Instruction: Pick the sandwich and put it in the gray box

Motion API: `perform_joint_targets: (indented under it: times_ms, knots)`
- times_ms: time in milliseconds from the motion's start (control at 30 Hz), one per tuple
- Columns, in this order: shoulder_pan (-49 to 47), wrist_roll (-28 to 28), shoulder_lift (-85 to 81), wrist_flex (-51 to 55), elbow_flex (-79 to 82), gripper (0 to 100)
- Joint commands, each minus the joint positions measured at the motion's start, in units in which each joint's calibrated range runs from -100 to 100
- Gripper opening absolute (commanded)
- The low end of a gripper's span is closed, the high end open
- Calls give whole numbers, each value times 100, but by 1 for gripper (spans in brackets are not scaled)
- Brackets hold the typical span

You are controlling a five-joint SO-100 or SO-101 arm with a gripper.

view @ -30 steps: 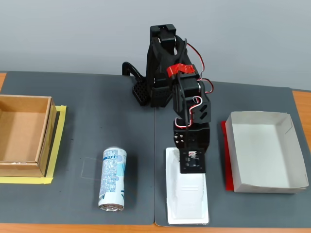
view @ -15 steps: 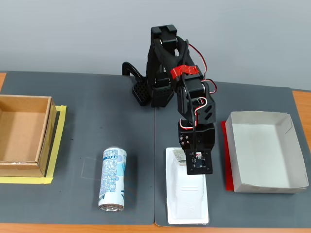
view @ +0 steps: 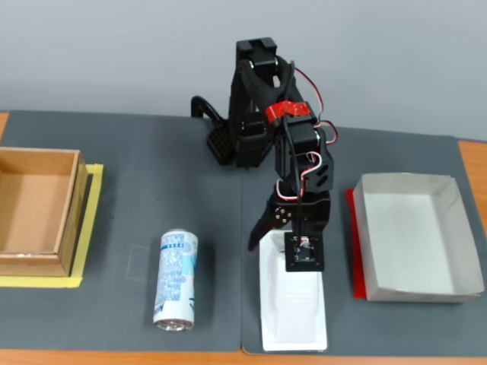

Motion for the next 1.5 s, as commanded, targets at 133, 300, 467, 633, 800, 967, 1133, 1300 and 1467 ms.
perform_joint_targets:
  times_ms: [133, 300, 467, 633, 800, 967, 1133, 1300, 1467]
  knots:
    - [11, 261, -53, -81, -262, 43]
    - [-138, 287, -19, -359, -253, 43]
    - [-243, 292, 244, -480, -271, 43]
    - [-303, 276, 558, -515, -515, 43]
    - [-318, 261, 846, -515, -714, 43]
    - [-310, 235, 1075, -515, -742, 43]
    - [-265, 229, 1287, -515, -714, 43]
    - [-250, 229, 1465, -515, -714, 43]
    - [-250, 229, 1473, -584, -724, 28]
